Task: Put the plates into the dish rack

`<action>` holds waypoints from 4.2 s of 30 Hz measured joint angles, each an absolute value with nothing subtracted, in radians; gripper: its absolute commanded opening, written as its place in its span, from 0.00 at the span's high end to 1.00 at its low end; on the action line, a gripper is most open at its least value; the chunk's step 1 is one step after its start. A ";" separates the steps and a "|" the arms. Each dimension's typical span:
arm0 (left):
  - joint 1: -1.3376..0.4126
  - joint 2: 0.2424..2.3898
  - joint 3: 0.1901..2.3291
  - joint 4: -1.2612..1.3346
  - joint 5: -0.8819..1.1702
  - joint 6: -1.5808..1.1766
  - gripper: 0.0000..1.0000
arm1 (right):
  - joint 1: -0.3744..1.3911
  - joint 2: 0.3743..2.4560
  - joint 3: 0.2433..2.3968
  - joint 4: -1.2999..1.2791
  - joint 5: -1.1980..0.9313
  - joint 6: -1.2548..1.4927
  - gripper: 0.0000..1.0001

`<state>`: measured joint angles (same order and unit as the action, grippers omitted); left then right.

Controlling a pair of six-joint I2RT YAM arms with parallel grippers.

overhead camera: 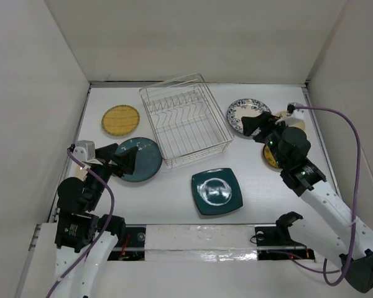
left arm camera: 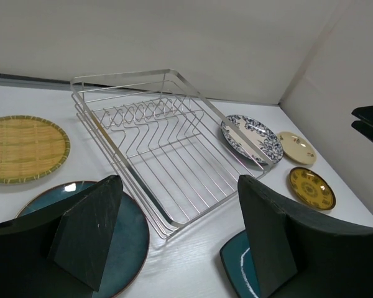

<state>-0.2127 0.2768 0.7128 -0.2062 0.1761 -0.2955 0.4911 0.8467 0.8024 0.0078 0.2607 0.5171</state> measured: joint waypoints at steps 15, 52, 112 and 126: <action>-0.223 0.215 0.698 -0.207 0.178 -0.296 0.83 | 0.575 0.941 0.763 0.032 0.011 0.549 1.00; -0.223 0.262 0.697 -0.223 0.101 -0.301 0.55 | -0.147 1.543 0.745 0.389 0.125 0.843 0.40; -0.223 0.265 0.697 -0.229 0.066 -0.300 0.55 | -0.371 1.701 1.113 -0.018 0.286 0.783 1.00; -0.223 0.265 0.697 -0.229 0.066 -0.300 0.55 | 0.319 1.729 1.657 -0.024 0.531 0.230 1.00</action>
<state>-0.2234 0.2646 0.6971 -0.2291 0.0662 -0.3000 0.3191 1.7287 1.6566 -0.0242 0.5308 0.2298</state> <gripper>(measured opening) 0.448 0.034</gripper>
